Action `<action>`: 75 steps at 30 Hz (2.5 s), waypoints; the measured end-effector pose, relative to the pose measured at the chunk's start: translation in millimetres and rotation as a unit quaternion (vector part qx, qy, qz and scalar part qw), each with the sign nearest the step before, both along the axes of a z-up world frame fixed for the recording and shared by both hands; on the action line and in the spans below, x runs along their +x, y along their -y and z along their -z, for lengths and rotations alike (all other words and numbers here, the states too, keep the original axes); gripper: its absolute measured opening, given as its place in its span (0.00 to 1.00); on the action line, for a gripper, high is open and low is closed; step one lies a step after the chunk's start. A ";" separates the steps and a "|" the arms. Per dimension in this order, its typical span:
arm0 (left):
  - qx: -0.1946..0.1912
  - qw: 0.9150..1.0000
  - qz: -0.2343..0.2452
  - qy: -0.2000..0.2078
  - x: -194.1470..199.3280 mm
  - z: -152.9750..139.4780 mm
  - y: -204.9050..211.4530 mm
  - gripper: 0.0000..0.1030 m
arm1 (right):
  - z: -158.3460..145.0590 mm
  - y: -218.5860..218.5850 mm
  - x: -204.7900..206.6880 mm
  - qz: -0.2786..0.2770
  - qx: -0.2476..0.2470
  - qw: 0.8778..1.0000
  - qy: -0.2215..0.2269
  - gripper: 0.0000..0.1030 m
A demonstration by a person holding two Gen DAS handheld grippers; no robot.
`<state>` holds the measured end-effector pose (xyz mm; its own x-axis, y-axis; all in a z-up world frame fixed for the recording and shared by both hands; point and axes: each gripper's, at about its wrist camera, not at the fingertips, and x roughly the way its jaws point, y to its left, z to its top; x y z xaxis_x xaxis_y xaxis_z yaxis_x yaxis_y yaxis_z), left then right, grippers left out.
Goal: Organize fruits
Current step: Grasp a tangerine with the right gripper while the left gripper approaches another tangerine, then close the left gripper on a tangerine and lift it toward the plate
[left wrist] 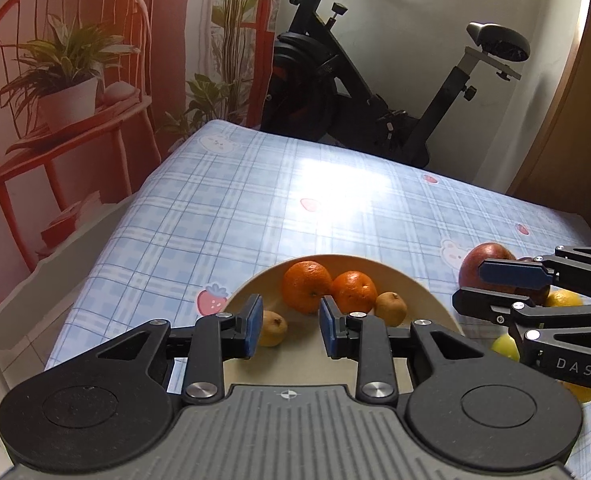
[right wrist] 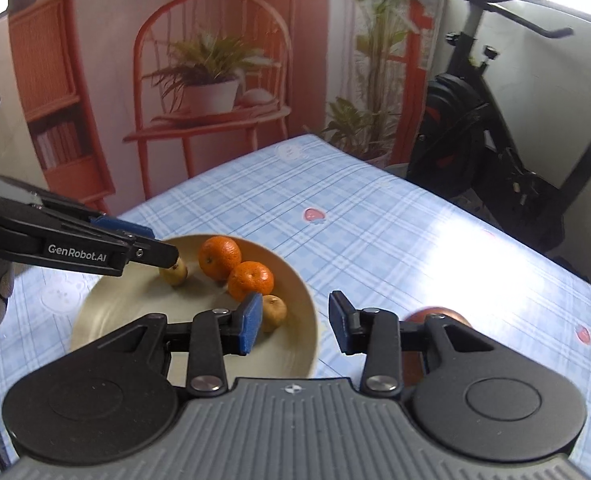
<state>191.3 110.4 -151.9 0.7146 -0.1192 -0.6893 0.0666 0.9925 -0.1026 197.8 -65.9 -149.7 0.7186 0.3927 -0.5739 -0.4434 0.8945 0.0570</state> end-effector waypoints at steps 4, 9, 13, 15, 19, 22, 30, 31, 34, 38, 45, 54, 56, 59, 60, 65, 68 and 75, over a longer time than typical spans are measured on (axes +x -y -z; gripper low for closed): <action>-0.015 1.000 0.009 0.014 -12.3 -12.4 24.0 0.32 | -8.5 33.4 -24.2 0.041 0.037 0.998 -0.004 0.39; -0.057 0.998 0.026 0.014 -29.6 -15.9 53.4 0.32 | -13.5 75.5 -62.9 0.079 0.078 0.994 -0.003 0.39; -0.077 0.996 0.038 0.018 -46.2 -13.3 72.7 0.32 | -4.6 91.7 -90.8 0.104 0.059 0.993 -0.003 0.39; -0.088 0.995 0.035 0.016 -56.5 -7.2 80.1 0.32 | 4.5 101.0 -103.4 0.117 0.081 0.990 -0.013 0.39; -0.079 0.996 0.034 0.017 -72.0 2.3 93.9 0.32 | 20.7 106.3 -121.5 0.127 0.090 0.988 -0.022 0.39; -0.063 0.997 0.041 0.029 -87.0 6.8 104.5 0.32 | 29.7 102.3 -133.0 0.117 0.087 0.989 -0.016 0.39; -0.055 0.997 0.036 0.031 -99.1 15.6 109.3 0.32 | 43.5 94.9 -137.0 0.112 0.086 0.990 -0.018 0.47; -0.056 0.997 0.035 0.030 -99.6 16.1 110.1 0.32 | 44.2 95.1 -136.4 0.113 0.087 0.990 -0.018 0.53; -0.054 0.997 0.036 0.027 -99.9 17.5 110.3 0.32 | 48.5 94.6 -133.9 0.113 0.091 0.989 -0.024 0.60; -0.054 0.998 0.036 0.022 -99.7 22.2 110.9 0.32 | 54.1 90.2 -132.0 0.104 0.085 0.990 -0.031 0.60; -0.052 0.998 0.042 0.014 -99.7 25.3 110.6 0.32 | 60.4 81.3 -129.6 0.096 0.067 0.992 -0.035 0.48; -0.059 0.997 0.049 0.002 -96.2 28.2 113.2 0.33 | 60.2 86.1 -132.1 0.092 0.058 0.994 -0.028 0.44; -0.065 0.996 0.056 -0.004 -93.3 29.4 114.9 0.35 | 58.9 89.5 -134.9 0.095 0.055 0.994 -0.026 0.44; -0.079 0.994 0.080 -0.014 -87.3 32.4 121.3 0.39 | 58.4 97.1 -141.3 0.103 0.049 0.993 -0.023 0.44; -0.083 0.992 0.092 -0.014 -86.0 33.7 124.6 0.39 | 59.3 100.5 -143.7 0.107 0.049 0.993 -0.024 0.44; -0.072 0.989 0.131 -0.023 -77.3 44.0 146.1 0.39 | 62.7 114.5 -152.5 0.123 0.059 0.990 -0.030 0.44; -0.063 0.988 0.137 -0.026 -73.0 48.8 152.5 0.39 | 62.2 117.9 -152.8 0.128 0.061 0.989 -0.031 0.44; -0.059 0.987 0.142 -0.038 -59.3 57.2 160.6 0.43 | 62.3 121.4 -151.0 0.125 0.061 0.990 -0.030 0.44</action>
